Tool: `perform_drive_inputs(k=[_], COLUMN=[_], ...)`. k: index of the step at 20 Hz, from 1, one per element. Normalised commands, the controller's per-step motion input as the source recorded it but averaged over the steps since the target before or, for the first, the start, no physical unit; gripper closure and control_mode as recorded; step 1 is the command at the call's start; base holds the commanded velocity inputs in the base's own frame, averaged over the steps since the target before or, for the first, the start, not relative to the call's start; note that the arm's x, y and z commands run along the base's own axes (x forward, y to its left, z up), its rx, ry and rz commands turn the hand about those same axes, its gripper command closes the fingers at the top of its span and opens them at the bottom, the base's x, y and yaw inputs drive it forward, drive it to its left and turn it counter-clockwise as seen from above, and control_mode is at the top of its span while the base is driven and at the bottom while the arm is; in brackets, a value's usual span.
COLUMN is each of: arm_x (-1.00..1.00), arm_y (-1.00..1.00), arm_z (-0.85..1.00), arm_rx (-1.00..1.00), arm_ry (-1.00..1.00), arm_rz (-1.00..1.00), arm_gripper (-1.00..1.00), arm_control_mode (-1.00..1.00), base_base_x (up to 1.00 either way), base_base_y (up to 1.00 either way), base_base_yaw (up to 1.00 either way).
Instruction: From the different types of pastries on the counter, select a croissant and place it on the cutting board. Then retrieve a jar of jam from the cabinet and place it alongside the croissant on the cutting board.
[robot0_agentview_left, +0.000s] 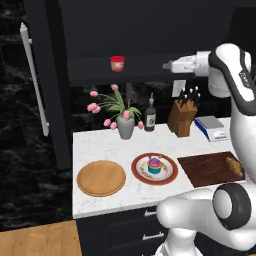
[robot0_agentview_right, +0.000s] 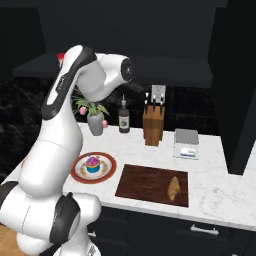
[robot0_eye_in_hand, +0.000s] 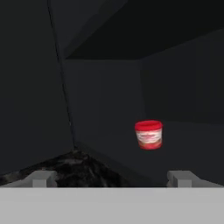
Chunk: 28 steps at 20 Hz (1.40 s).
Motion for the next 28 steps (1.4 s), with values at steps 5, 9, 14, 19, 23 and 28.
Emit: perform_drive_inputs(k=[5,9,14,19,23,28], arm_x=[0.1,0.07,0.25,0.25,0.17,0.18], arm_y=[0.61,0.37,0.12,0.08,0.16,0.17], arm_z=[0.0,-0.06,-0.27,-0.11,0.0,0.0], arm_rx=[0.0,0.0,0.0,0.0,0.0,0.0], arm_ry=[-0.05,-0.09,-0.1,-0.05,0.0,0.0], arm_rz=[-0.11,-0.02,0.0,0.0,0.0,0.0], arm_gripper=[-1.0,-1.0,-1.0,-1.0,-1.0,-1.0], arm_control_mode=[-1.0,-1.0,-1.0,-1.0,-1.0,-1.0], base_base_x=[0.0,0.0,0.0,0.0,0.0,0.0], base_base_y=[0.0,0.0,0.0,0.0,0.0,0.0], base_base_yaw=[0.0,0.0,0.0,0.0,0.0,0.0])
